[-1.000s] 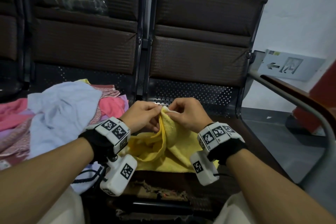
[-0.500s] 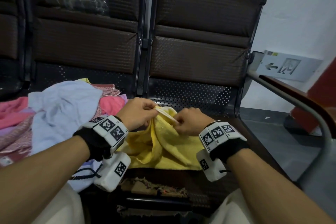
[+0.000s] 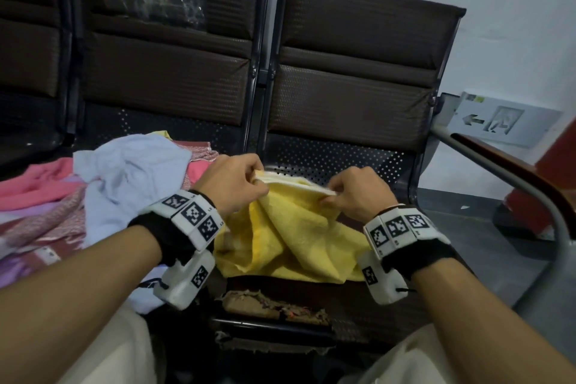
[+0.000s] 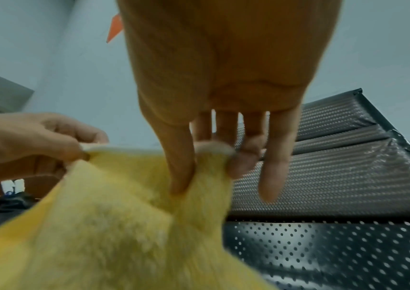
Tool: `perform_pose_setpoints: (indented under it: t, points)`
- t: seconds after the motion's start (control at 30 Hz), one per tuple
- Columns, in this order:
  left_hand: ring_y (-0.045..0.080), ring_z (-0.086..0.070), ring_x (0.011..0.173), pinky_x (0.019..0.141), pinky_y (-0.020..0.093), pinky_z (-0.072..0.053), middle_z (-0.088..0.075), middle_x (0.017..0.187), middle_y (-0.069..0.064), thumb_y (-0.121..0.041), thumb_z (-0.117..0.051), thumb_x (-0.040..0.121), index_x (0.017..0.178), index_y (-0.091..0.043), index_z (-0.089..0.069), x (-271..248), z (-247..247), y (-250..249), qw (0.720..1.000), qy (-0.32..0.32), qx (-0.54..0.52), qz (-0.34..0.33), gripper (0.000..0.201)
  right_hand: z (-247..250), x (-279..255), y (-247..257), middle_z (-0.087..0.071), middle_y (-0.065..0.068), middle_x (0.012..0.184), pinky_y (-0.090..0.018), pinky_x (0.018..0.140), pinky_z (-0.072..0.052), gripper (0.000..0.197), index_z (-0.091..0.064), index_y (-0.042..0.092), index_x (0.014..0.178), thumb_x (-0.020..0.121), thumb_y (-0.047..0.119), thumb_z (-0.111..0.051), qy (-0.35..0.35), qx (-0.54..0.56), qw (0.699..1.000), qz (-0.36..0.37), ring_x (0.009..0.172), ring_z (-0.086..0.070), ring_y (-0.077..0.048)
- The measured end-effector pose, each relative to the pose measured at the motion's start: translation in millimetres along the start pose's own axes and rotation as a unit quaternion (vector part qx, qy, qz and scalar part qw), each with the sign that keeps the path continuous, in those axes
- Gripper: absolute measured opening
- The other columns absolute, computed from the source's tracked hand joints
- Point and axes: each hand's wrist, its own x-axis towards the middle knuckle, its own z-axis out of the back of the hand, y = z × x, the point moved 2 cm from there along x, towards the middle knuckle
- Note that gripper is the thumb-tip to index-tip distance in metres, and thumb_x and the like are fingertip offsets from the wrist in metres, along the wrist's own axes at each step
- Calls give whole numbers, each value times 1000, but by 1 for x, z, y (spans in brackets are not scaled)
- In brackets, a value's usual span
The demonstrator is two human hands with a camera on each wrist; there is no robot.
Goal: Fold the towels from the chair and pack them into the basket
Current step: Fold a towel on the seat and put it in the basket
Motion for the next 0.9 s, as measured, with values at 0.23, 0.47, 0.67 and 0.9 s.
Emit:
perform_pose_setpoints:
  t: [0.23,0.47,0.67,0.9]
  points:
    - [8,-49,55,50,26,-37,-53,55,-7,-28,-59,75,75,-29,-52,-2,-1,4,998,44,40,-27,7,-6,-8,19,-62,-5,93,-36,67,-59,12,-75,19,80,74,28,-80,35,38,999,11,71,-66,-24]
    - [12,-47,52,48,25,-31,-50,53,-6,-32,-51,77,70,-28,-51,0,-5,9,1000,27,13,-3,9,-16,-10,12,-45,2,103,-34,76,-49,17,-57,26,81,81,39,-68,97,-30,993,62,89,-54,-17]
    - [17,-51,58,51,27,-36,-53,57,-5,-34,-48,77,73,-28,-52,2,-7,5,1000,11,16,6,8,-22,-8,-5,-64,1,90,-22,58,-48,9,-54,25,95,89,27,-61,94,103,990,20,77,-63,-15]
    - [23,-60,79,69,34,-49,-65,79,2,-29,-46,86,90,-30,-62,-5,-2,-25,1000,3,-22,6,16,22,-13,-7,-62,10,66,-15,53,-36,17,-66,29,69,84,21,-63,-48,183,982,3,72,-58,-11]
